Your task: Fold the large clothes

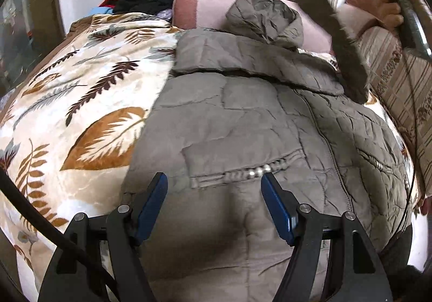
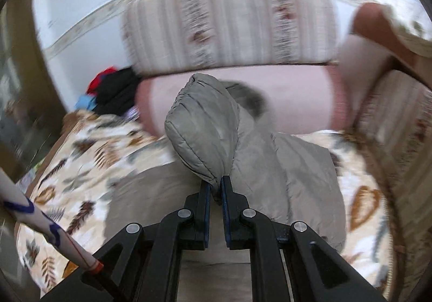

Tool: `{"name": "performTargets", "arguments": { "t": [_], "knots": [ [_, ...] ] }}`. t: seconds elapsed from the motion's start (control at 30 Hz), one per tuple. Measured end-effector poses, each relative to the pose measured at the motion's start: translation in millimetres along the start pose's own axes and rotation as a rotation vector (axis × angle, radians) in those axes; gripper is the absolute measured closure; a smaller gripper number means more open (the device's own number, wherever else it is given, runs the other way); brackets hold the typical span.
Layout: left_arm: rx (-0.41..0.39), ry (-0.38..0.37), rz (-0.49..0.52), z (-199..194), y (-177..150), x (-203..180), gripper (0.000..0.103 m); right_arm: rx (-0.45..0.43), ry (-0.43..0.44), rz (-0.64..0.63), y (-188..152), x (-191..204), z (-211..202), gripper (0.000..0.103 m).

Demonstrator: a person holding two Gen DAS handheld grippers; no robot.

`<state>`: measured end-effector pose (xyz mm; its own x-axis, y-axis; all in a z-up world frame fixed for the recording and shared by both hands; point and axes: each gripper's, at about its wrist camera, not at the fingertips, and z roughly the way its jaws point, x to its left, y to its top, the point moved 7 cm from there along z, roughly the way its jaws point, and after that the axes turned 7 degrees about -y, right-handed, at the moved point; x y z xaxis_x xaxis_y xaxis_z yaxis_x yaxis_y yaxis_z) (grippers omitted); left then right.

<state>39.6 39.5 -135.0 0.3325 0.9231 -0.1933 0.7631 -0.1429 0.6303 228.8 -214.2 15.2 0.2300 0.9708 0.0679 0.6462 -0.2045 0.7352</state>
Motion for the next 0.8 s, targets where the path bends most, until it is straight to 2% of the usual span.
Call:
{"name": "performTargets", "arguments": {
  "t": [0.2,0.4,0.63,0.8],
  "knots": [
    [-0.010,0.012,-0.035,1,-7,23,0.032,0.111,0.050,-0.083,-32,74,52,0.096],
    [0.004,0.010,-0.070,6,-11,40,0.032,0.202,0.047,-0.165,-69,120,98,0.096],
    [0.014,0.023,-0.104,8,-15,51,0.032,0.310,0.063,-0.203,-115,142,136,0.095],
    [0.021,0.029,-0.098,9,-15,47,0.032,0.336,0.102,-0.213,-137,145,136,0.095]
  ]
}}
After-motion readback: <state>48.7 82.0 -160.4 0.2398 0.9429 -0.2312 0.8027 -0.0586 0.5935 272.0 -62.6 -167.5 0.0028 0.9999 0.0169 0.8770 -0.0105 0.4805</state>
